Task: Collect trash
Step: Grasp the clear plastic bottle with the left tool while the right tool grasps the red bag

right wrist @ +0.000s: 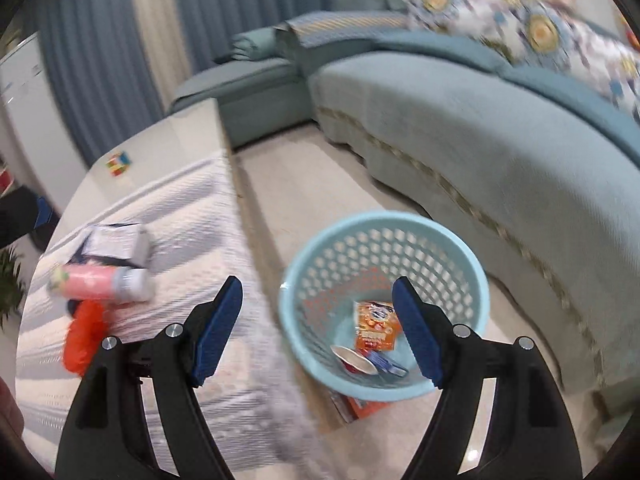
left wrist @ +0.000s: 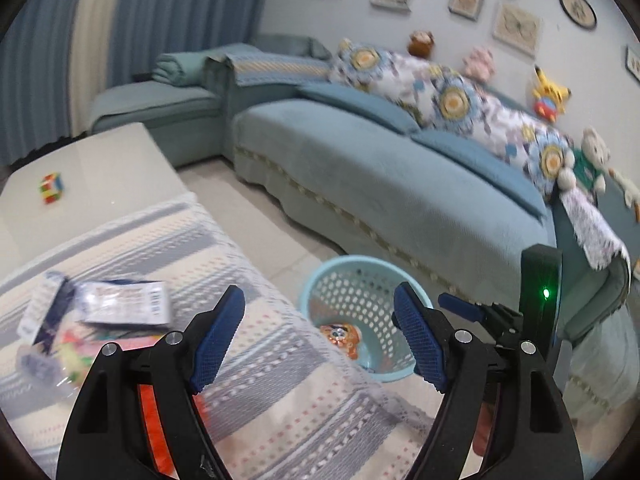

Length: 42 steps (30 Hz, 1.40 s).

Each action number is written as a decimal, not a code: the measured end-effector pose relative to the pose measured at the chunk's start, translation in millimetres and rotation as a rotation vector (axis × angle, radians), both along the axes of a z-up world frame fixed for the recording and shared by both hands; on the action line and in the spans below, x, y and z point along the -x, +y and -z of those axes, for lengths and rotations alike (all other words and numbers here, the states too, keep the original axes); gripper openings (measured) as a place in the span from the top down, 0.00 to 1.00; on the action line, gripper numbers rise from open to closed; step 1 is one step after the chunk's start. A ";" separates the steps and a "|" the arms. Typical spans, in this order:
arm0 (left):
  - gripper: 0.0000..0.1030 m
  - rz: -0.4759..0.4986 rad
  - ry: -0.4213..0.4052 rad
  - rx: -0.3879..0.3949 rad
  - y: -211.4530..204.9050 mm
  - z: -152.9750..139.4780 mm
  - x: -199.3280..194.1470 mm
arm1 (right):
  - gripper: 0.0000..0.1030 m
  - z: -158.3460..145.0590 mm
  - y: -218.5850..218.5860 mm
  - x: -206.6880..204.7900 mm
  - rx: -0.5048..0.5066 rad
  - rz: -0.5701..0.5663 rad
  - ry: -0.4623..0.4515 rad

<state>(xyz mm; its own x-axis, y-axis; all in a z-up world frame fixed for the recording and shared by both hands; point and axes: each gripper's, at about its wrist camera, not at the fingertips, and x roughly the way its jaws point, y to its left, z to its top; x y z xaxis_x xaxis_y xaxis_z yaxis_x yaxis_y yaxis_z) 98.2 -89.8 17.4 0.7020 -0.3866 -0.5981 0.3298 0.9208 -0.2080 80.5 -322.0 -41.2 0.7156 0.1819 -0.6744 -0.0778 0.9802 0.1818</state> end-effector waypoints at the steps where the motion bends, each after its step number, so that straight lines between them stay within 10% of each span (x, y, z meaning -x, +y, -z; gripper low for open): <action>1: 0.27 -0.021 -0.011 0.010 11.2 -3.0 5.9 | 0.29 -6.0 11.3 4.3 0.008 -0.022 -0.016; 14: 0.27 -0.457 -0.026 0.033 170.5 10.0 55.1 | 0.33 -21.1 154.5 45.7 0.041 -0.337 -0.060; 28: 0.27 -0.886 0.322 0.278 277.8 103.8 -3.0 | 0.33 23.0 226.4 52.9 0.044 -0.394 0.010; 42: 0.32 -0.810 0.394 0.196 269.8 140.2 -43.3 | 0.33 41.1 220.2 42.0 -0.046 -0.388 0.099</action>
